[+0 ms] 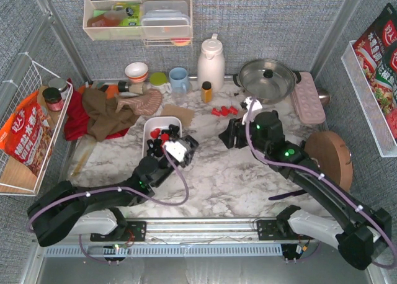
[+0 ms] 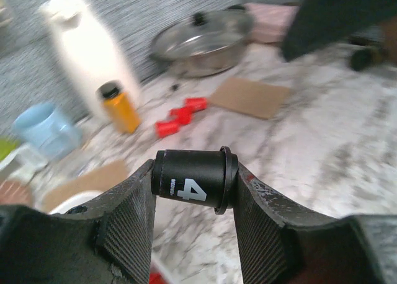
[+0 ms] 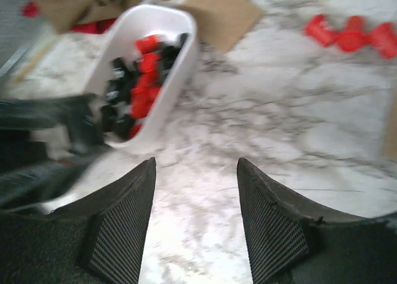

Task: Mix the coffee capsules in the storage basket

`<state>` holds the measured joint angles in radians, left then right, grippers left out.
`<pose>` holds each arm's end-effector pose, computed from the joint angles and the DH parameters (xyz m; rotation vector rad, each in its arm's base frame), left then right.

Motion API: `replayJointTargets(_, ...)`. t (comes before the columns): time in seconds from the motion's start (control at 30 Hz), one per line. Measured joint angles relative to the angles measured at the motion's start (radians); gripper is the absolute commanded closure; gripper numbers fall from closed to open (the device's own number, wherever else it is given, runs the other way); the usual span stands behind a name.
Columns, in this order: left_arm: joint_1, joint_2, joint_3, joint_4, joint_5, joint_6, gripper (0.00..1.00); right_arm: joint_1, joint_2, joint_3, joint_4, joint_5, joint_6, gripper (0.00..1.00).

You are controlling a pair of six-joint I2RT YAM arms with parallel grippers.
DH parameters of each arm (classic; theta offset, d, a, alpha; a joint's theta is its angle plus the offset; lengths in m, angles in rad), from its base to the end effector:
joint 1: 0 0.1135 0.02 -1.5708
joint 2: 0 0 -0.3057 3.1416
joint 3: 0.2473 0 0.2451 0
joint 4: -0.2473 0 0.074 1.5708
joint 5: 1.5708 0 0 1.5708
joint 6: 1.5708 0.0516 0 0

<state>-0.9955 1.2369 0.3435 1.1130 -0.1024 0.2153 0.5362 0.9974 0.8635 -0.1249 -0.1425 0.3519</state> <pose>0.1338 -0.1967 0.2820 0.7095 1.1795 -0.5867 0.1842 0.1180 0.3660 -0.2774 1.8733 0.7471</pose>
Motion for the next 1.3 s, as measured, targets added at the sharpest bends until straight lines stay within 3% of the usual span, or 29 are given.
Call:
replayJointTargets(0.23,0.19,-0.055,0.093,-0.297,-0.239,-0.28,0.47,-0.076,0.254,0.129,-0.047,0.189,-0.158,0.38)
replayJointTargets(0.5,0.326,0.022,0.158,-0.549,-0.282,-0.507,0.4,-0.188,0.63,0.368,-0.034,0.178,-0.21,0.38)
replayJointTargets(0.7,0.367,0.065,0.185,-0.64,-0.279,-0.57,0.22,-0.235,0.875,0.595,-0.084,0.124,-0.271,0.38)
replayJointTargets(0.87,0.376,0.027,0.182,-0.677,-0.268,-0.586,0.11,-0.273,0.988,0.712,-0.143,0.11,-0.352,0.38)
replayJointTargets(1.3,0.377,-0.284,0.127,-0.696,-0.243,-0.594,0.04,-0.33,1.212,0.926,-0.345,0.052,-0.813,0.4)
